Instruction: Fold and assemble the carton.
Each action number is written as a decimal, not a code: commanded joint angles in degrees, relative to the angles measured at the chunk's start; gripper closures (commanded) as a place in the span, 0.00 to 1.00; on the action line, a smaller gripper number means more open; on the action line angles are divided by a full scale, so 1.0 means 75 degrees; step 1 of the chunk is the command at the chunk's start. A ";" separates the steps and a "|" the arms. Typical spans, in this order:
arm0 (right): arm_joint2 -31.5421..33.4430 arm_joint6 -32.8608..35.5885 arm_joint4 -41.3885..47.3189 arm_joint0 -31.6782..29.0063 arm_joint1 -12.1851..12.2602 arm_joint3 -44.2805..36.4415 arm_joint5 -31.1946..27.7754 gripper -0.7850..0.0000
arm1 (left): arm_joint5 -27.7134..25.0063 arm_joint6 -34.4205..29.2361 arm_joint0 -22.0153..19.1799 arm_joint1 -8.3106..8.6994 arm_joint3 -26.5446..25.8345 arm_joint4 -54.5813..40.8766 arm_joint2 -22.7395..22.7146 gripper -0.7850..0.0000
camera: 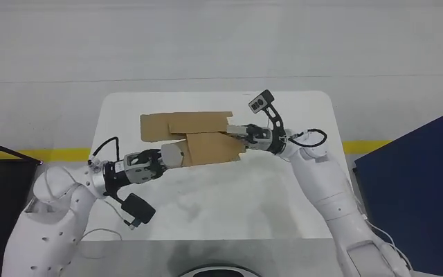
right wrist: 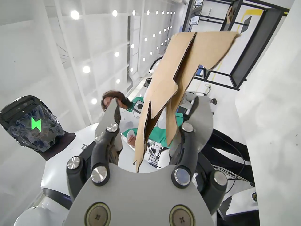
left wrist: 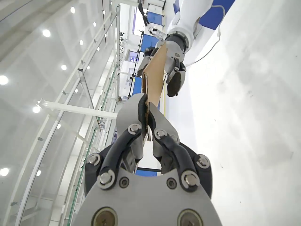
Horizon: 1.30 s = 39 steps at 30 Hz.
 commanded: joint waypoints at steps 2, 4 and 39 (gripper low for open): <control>0.0002 0.0082 0.0138 0.0043 -0.0012 0.0032 -0.0090 0.84 | 0.0058 0.0050 -0.0014 0.0025 0.0009 0.0006 0.0008 1.00; 0.0060 0.0025 0.0169 0.0051 -0.0009 0.0076 -0.0156 0.78 | 0.0147 0.0152 -0.0002 0.0036 0.0027 -0.0075 0.0027 1.00; 0.0202 0.0396 0.1317 0.0224 -0.0176 0.0563 -0.1239 1.00 | 0.0697 0.0628 0.0400 0.0175 0.0084 -0.2283 -0.0125 0.00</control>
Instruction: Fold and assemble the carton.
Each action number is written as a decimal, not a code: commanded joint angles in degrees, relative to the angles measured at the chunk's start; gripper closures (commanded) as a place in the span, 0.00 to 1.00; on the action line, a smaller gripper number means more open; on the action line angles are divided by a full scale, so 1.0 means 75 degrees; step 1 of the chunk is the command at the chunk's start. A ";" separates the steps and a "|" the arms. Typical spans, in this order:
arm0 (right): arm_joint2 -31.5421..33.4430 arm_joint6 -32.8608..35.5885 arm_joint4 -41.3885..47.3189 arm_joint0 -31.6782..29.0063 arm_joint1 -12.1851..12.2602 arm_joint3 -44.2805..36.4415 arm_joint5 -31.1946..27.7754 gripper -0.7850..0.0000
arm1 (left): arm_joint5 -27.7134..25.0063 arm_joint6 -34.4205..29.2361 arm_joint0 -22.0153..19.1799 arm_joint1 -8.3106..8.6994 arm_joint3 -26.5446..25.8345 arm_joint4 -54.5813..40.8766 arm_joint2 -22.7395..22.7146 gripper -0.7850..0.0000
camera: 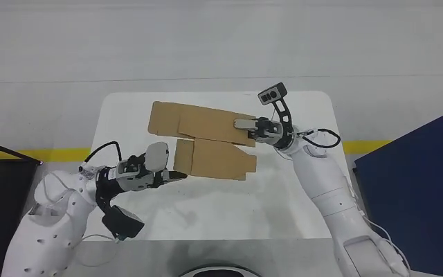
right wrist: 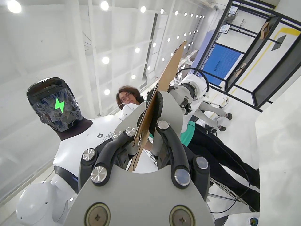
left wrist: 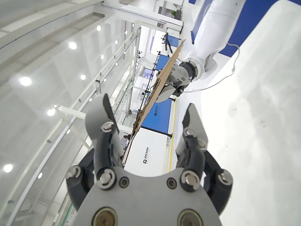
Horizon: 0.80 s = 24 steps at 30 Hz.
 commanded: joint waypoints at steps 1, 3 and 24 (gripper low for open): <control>0.0063 -0.0291 -0.0184 0.0008 -0.0005 0.0045 -0.0274 1.00 | -0.0059 -0.0007 0.0204 -0.0011 0.0081 -0.1015 -0.0249 0.00; 0.0131 -0.0735 -0.0545 -0.0010 -0.0006 0.0036 -0.0624 1.00 | -0.0245 -0.0053 0.0416 -0.0023 0.0066 -0.2038 -0.0513 0.00; 0.0220 -0.3349 -0.3653 -0.0521 0.0001 -0.1017 -0.1869 1.00 | -0.2147 -0.8043 0.1837 -0.0014 -0.2013 -1.2113 -0.0820 0.06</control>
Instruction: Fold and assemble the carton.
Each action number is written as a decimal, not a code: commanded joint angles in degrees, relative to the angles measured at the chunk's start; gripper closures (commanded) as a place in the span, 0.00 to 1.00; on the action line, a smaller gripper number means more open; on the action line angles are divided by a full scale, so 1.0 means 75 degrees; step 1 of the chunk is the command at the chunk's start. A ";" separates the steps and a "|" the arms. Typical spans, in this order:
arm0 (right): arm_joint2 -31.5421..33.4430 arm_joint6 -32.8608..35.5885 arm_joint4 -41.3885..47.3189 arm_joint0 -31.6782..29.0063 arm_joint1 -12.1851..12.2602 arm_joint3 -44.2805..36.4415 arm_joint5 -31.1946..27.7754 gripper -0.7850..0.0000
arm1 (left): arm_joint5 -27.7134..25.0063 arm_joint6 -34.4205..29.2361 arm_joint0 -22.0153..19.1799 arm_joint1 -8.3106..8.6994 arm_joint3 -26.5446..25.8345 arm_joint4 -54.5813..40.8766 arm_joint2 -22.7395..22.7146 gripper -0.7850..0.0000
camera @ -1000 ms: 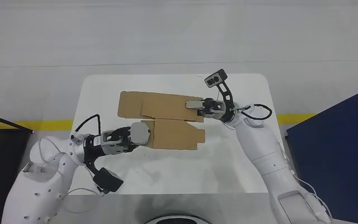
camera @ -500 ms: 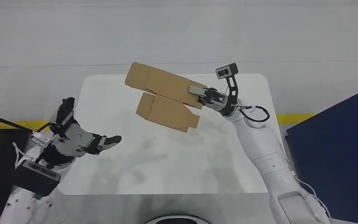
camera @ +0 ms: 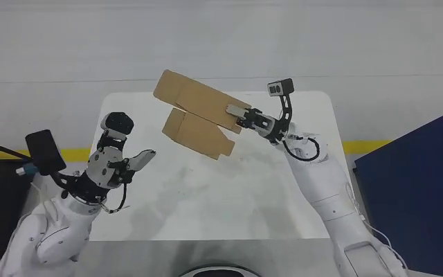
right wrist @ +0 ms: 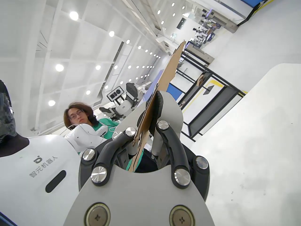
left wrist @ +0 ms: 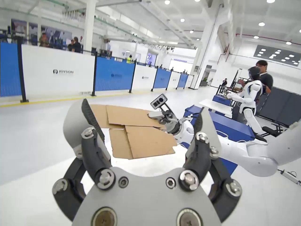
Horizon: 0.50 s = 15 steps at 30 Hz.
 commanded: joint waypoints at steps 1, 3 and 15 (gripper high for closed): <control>0.0082 -0.0205 -0.0271 -0.0143 0.0018 -0.0150 -0.0147 1.00 | 0.0070 -0.0422 -0.0103 0.0010 0.0107 -0.0075 -0.0096 0.04; 0.0157 -0.0362 -0.0468 -0.0278 0.0035 -0.0295 -0.0251 1.00 | 0.0114 -0.0491 -0.0149 -0.0001 0.0160 -0.0274 -0.0110 0.00; 0.0242 -0.0175 -0.0297 -0.0433 0.0097 -0.0486 -0.0160 1.00 | 0.0598 -0.0823 -0.0225 0.0028 -0.0056 0.1751 -0.0352 0.00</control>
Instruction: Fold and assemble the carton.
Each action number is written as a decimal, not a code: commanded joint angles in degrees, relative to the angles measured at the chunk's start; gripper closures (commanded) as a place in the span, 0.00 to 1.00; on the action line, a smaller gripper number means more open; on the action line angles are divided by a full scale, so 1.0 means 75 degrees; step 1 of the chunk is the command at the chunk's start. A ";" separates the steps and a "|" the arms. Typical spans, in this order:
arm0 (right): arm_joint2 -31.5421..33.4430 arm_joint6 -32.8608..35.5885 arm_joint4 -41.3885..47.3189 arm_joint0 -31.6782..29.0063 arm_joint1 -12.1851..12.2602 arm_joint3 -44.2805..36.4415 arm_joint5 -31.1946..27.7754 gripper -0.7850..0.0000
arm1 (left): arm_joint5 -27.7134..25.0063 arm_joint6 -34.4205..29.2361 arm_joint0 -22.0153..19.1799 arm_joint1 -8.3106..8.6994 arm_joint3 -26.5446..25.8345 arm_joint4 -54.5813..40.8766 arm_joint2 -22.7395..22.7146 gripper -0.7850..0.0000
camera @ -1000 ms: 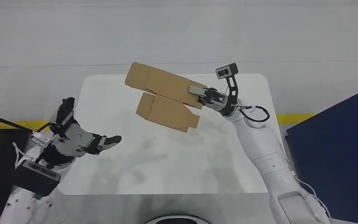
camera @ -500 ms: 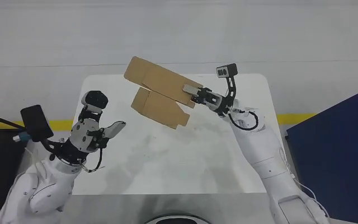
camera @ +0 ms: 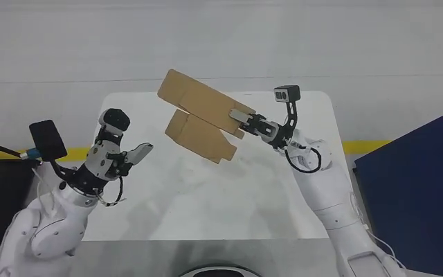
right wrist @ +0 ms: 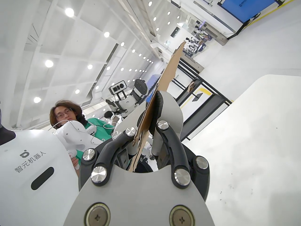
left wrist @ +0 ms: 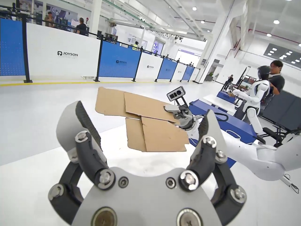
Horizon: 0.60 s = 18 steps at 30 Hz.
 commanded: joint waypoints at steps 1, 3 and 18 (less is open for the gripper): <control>-0.0017 0.0084 0.0094 0.0034 0.0003 0.0036 0.0015 1.00 | 0.0246 -0.0029 0.0057 -0.0003 -0.0119 0.1821 0.0042 0.00; -0.0026 0.0149 0.0147 0.0060 0.0007 0.0075 0.0004 1.00 | 0.0489 -0.0095 0.0056 0.0004 -0.0043 0.2655 -0.0087 0.38; -0.0054 0.0571 0.0327 -0.0044 0.0061 -0.0013 -0.0180 1.00 | -0.1054 -0.2346 -0.0679 -0.0043 0.2169 -0.4152 0.0645 0.63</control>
